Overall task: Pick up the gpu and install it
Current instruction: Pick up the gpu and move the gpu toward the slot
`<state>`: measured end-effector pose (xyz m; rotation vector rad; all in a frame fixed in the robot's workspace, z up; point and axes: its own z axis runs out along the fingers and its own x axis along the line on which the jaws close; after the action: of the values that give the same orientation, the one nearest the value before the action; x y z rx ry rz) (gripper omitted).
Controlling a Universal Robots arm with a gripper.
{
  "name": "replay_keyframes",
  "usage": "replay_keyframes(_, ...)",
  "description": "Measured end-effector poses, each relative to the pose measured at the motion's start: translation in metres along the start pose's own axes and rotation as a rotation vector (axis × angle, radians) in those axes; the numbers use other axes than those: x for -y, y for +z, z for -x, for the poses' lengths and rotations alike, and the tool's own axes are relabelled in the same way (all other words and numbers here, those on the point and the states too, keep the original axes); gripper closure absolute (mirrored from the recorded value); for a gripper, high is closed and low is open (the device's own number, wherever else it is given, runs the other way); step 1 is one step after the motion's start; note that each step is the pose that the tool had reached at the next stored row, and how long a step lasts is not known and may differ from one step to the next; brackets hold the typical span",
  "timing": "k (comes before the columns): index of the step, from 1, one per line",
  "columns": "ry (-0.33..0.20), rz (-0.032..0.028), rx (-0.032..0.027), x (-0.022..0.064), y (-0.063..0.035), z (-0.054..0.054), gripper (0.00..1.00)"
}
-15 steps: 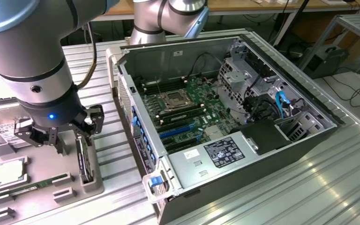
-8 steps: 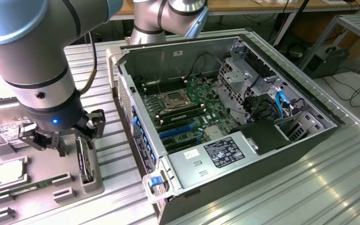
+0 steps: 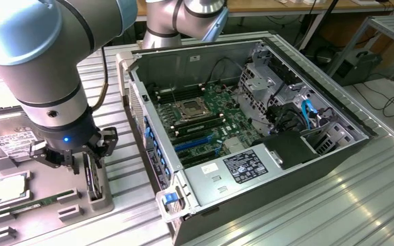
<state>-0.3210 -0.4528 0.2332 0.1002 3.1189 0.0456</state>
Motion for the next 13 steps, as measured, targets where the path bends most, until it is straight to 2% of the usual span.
replay_keyframes(2, 0.002, -0.0002, -0.0001, 0.0, 0.0011, 0.0001, 0.55)
replay_keyframes(13, 0.002, -0.0003, -0.0001, 0.0005, 0.0085, 0.0002, 0.55)
